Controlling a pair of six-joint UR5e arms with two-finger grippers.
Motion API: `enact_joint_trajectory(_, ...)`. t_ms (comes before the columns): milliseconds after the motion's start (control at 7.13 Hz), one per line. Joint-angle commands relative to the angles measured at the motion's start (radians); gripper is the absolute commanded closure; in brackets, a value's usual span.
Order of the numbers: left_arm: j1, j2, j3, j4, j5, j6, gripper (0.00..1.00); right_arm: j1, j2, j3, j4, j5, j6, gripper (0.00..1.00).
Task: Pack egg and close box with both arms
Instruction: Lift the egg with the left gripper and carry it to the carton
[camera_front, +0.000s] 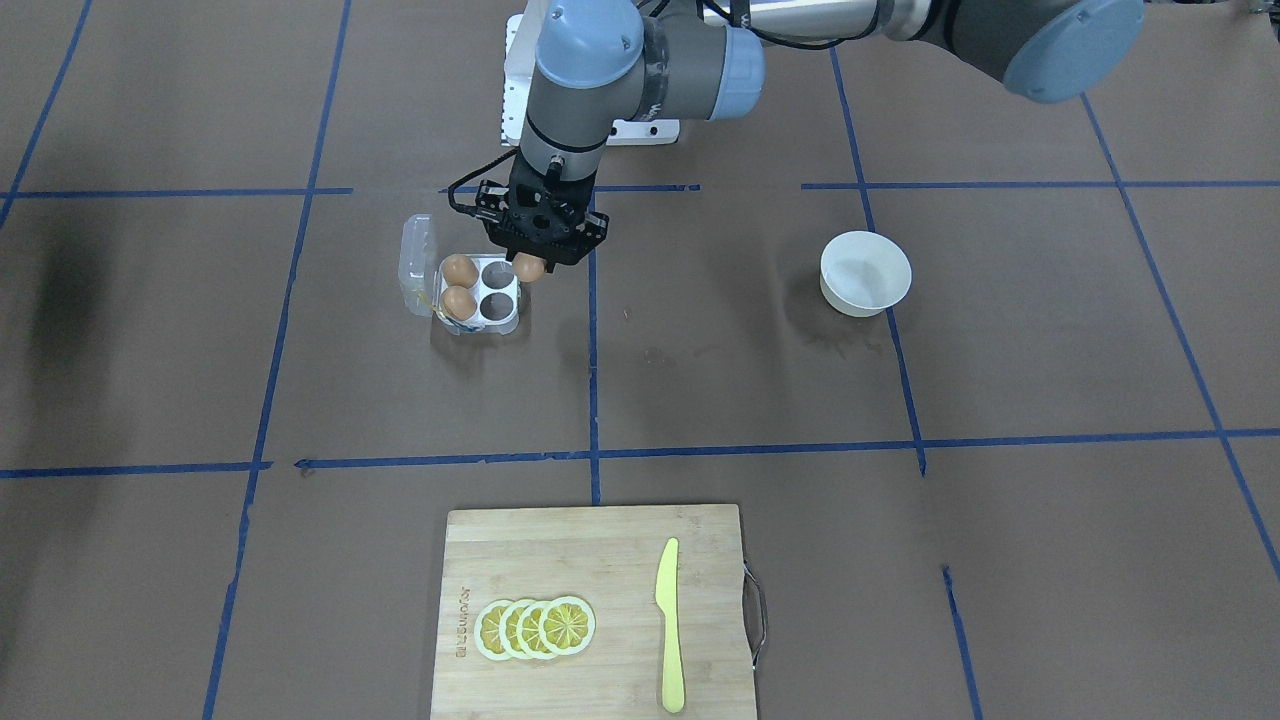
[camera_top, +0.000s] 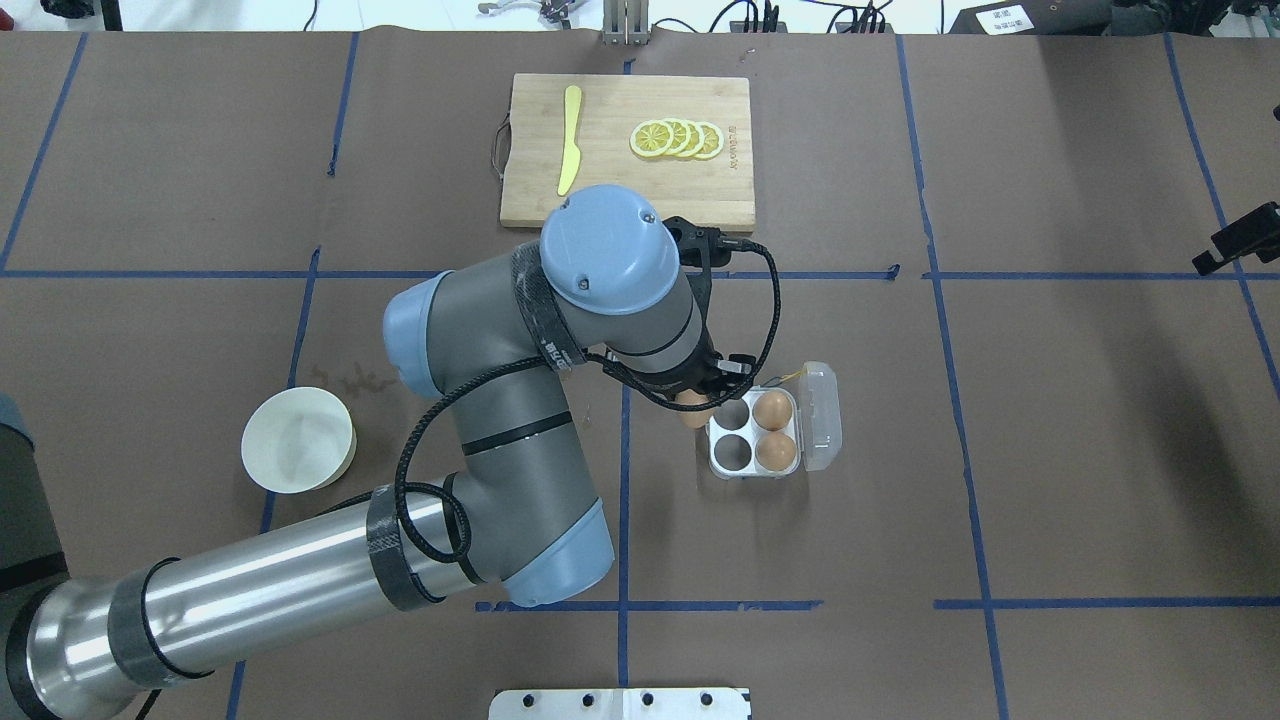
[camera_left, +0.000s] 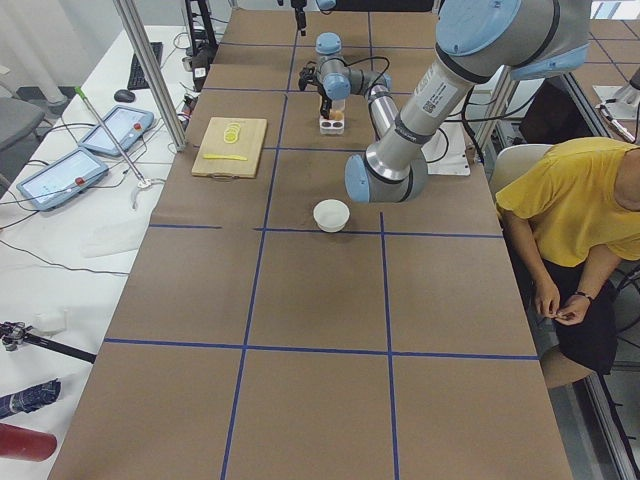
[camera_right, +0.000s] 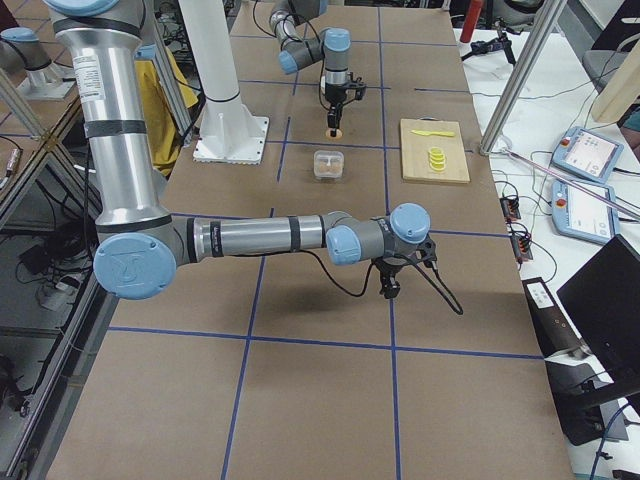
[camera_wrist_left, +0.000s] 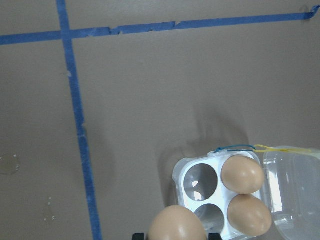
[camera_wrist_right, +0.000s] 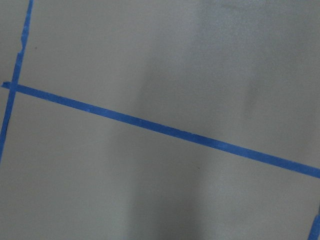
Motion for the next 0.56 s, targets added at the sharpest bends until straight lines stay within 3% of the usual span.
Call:
enact_joint_trajectory(0,0.037,-0.021,0.074,-0.058,0.019,-0.002,1.00,0.000,-0.001,0.002,0.000,0.002,0.001,0.00)
enact_joint_trajectory(421,0.063,-0.023,0.078,-0.075,0.019,-0.003,1.00,0.000,-0.001,0.002,0.000,0.005,0.001,0.00)
